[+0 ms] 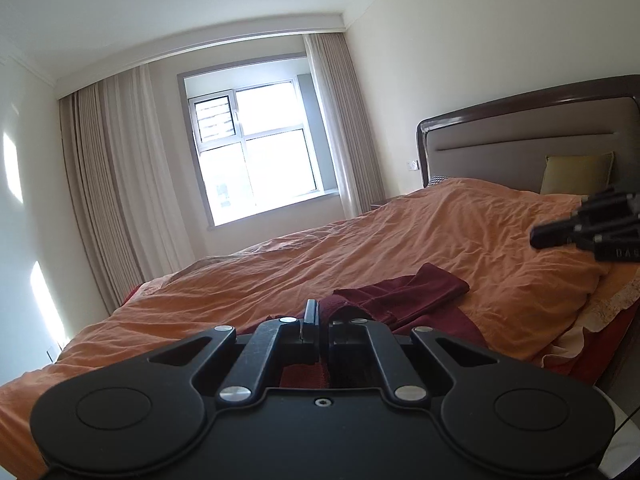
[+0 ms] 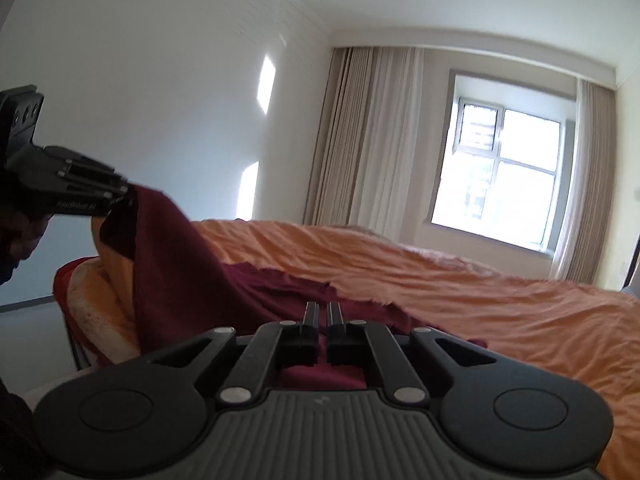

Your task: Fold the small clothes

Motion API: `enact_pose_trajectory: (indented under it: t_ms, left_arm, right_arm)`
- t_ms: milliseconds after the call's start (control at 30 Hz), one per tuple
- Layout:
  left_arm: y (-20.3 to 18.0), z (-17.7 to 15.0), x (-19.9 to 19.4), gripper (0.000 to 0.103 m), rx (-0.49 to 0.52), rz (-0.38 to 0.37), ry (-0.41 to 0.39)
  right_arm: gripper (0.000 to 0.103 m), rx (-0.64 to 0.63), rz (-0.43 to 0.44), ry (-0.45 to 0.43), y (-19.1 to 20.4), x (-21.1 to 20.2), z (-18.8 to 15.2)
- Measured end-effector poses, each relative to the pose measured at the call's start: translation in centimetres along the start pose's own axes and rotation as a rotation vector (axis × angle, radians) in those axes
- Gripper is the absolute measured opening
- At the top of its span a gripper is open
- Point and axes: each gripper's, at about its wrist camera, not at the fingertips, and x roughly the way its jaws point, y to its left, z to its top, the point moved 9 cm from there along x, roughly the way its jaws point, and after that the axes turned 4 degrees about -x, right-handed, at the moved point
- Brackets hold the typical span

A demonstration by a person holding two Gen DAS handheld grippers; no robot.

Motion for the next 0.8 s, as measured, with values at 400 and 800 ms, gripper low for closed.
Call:
enact_pose_trajectory:
  t_ms: [400, 800]
  left_arm:
    - [-0.2, 5.1, 4.0, 0.003, -0.001, -0.078, 0.046]
    - [-0.1, 5.9, 3.0, 0.003, -0.048, -0.072, 0.007]
  right_arm:
    - [0.091, 0.001, 0.120, -0.083, 8.2, 3.0, 0.3]
    - [0.047, -0.187, -0.318, 0.015, 9.9, 6.3, -3.2]
